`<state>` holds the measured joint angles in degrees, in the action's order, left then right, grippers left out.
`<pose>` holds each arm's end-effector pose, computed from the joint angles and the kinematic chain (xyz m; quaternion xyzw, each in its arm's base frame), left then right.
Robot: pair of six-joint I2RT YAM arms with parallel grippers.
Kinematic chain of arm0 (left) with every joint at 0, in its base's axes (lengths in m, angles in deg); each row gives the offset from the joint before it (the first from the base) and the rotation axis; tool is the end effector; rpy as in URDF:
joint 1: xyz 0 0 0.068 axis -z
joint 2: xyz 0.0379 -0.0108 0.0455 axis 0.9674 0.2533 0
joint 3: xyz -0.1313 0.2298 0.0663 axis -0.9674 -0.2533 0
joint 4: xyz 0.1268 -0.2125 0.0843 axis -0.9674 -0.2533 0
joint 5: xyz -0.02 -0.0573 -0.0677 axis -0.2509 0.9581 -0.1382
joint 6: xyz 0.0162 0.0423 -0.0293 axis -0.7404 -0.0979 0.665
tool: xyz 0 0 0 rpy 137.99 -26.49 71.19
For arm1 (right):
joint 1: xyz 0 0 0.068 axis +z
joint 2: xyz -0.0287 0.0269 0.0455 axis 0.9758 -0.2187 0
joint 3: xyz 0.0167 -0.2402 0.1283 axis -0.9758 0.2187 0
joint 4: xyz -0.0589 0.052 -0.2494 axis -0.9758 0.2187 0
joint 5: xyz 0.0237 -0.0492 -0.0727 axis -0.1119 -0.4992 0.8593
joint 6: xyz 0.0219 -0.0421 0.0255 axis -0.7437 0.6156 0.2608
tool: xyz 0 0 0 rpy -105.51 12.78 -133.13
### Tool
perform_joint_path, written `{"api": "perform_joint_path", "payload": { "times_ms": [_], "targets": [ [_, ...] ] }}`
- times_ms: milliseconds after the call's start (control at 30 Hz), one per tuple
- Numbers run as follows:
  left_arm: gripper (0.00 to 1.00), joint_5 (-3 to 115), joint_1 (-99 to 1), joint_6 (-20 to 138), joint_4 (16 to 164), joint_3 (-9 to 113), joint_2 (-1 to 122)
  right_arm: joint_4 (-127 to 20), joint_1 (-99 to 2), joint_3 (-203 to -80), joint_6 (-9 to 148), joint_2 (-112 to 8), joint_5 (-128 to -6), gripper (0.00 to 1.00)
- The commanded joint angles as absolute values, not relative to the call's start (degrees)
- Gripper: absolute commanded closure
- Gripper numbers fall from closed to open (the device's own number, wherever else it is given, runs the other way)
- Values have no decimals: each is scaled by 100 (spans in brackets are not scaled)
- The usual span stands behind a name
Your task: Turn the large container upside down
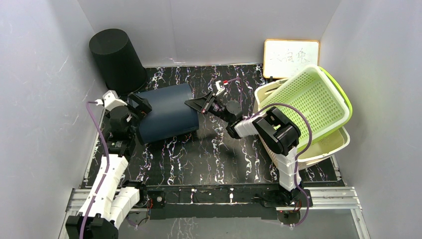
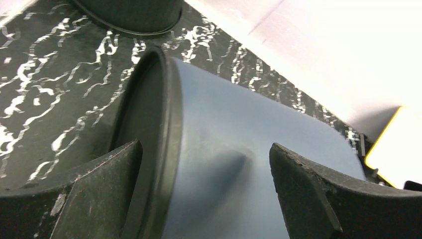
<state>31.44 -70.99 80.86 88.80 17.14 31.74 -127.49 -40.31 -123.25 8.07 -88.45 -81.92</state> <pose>0.1962 -0.0047 0.3112 -0.2786 0.6985 -0.1094 0.6500 0.3265 0.2637 0.1886 0.0154 0.6288 0.6836 0.3701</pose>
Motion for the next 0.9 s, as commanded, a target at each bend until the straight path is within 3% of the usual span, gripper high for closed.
{"api": "perform_joint_path", "payload": {
  "times_ms": [0, 133, 233, 367, 600, 867],
  "targets": [
    [2, 3756, -7102, 8449, 9675, 1822, 3347, -11173, -4163, -12212, 1511, -9249, -8515, 89],
    [2, 4002, -7102, 8536, 9659, 2007, 3421, -10313, -4163, -12270, 1976, -9043, -8170, 69],
    [2, 3972, -7102, 8441, 9549, 2100, 3372, -9774, -4160, -12280, 2320, -8804, -7836, 65],
    [2, 3975, -7102, 8402, 9478, 2085, 3354, -8860, -4162, -12501, 2686, -8600, -7461, 45],
    [2, 4091, -7102, 8412, 9499, 2103, 3389, -7361, -4130, -12873, 3515, -8232, -6608, 44],
    [2, 4551, -7051, 8572, 9820, 2617, 3973, -7164, -4132, -12897, 3583, -8159, -6423, 44]
  ]
}}
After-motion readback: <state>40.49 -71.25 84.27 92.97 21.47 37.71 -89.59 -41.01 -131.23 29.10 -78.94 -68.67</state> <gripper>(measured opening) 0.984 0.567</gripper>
